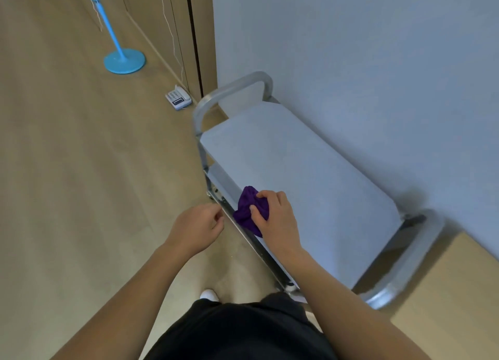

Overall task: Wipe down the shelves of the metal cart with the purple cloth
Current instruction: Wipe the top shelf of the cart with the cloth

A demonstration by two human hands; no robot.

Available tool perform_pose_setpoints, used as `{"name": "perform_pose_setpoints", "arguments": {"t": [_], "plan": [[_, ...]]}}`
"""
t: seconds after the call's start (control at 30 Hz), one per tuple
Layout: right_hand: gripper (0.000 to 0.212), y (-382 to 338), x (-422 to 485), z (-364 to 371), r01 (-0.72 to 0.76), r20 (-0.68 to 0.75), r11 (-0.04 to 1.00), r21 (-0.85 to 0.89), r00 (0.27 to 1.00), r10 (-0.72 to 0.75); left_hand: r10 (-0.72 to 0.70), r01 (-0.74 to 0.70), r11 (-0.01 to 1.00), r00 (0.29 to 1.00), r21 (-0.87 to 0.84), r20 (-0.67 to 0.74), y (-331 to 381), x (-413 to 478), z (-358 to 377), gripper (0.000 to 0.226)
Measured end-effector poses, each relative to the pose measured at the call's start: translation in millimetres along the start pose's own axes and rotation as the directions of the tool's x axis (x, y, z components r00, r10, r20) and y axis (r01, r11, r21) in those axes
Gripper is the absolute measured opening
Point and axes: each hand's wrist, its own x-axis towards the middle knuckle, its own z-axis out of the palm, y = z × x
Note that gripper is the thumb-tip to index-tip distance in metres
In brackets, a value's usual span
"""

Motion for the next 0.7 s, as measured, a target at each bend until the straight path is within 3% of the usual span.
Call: {"name": "perform_pose_setpoints", "arguments": {"t": [0.4,0.7], "plan": [[0.032,3,130,48,-0.112,-0.015,0.992,-0.056,0.994,0.112,0.067,-0.068,0.998,0.991,0.004,0.116,-62,145,-17,0.017],[0.032,16,207,77,-0.191,0.088,0.962,-0.197,0.973,0.212,0.017,-0.033,0.998,0.967,0.059,0.256,-90,229,-29,0.016]]}}
